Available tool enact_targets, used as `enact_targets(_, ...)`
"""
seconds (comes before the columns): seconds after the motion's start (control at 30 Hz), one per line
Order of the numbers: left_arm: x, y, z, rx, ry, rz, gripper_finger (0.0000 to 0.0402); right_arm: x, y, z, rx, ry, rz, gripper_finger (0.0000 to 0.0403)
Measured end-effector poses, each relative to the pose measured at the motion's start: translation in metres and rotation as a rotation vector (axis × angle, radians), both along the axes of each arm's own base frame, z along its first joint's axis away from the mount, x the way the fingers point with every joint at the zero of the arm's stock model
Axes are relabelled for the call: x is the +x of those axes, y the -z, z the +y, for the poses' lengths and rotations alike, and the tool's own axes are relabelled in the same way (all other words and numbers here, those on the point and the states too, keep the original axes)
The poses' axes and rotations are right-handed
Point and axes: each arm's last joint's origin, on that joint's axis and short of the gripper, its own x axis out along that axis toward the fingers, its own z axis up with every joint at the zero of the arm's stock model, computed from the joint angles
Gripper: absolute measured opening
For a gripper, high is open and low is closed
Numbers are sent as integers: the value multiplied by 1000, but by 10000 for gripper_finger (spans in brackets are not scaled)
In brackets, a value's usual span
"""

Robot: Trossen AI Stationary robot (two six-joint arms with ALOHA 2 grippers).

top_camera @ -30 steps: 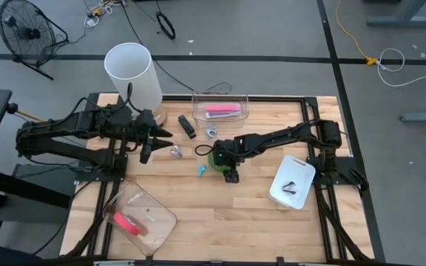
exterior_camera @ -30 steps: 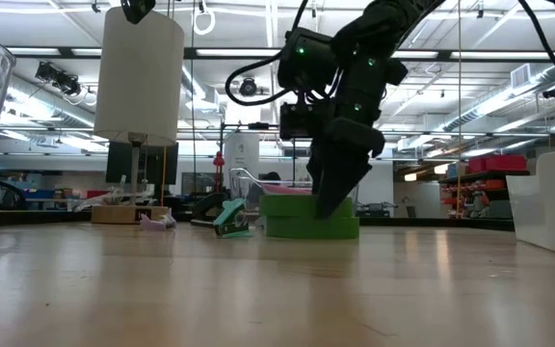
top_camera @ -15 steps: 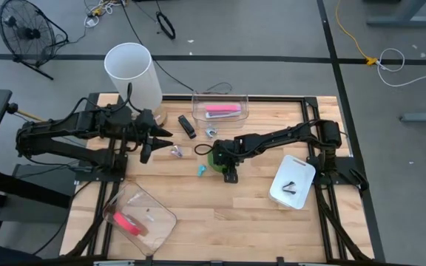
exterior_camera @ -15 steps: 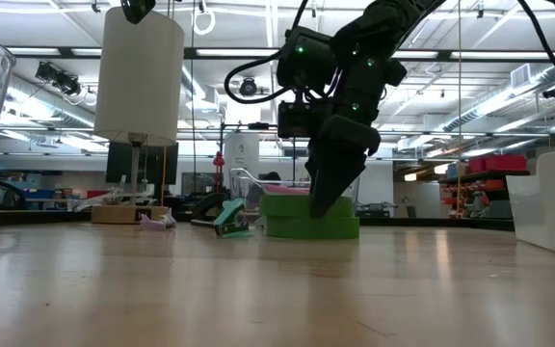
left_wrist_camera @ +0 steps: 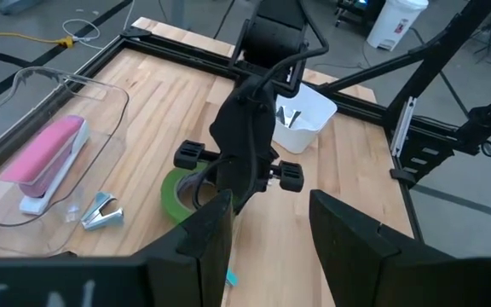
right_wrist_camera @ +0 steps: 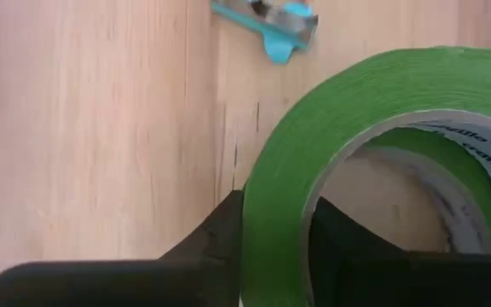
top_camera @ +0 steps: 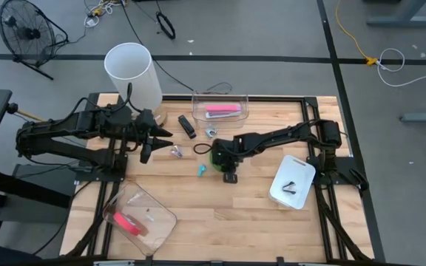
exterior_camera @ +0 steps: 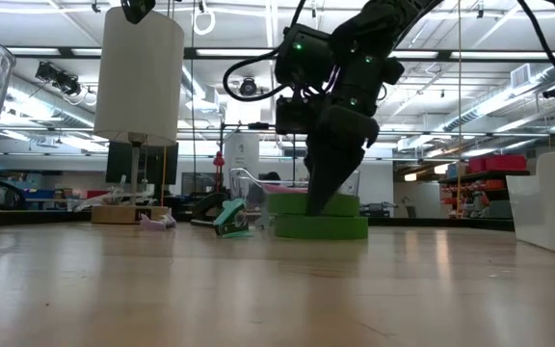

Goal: Pick and place Stapler, Stapler remover, tape
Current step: Put the green tape into the bottom transparent bin

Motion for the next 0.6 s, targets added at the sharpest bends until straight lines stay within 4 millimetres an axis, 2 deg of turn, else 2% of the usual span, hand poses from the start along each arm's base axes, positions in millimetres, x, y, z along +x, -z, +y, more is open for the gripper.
enact_targets(0.4, 0, 0, 0, -6, -3, 0, 160, 15, -33, -1, -3, 0, -44, 78)
enact_targets(0.6, 0, 0, 0, -7, -3, -1, 160, 21, -64, 1, 1, -9, -78, 78)
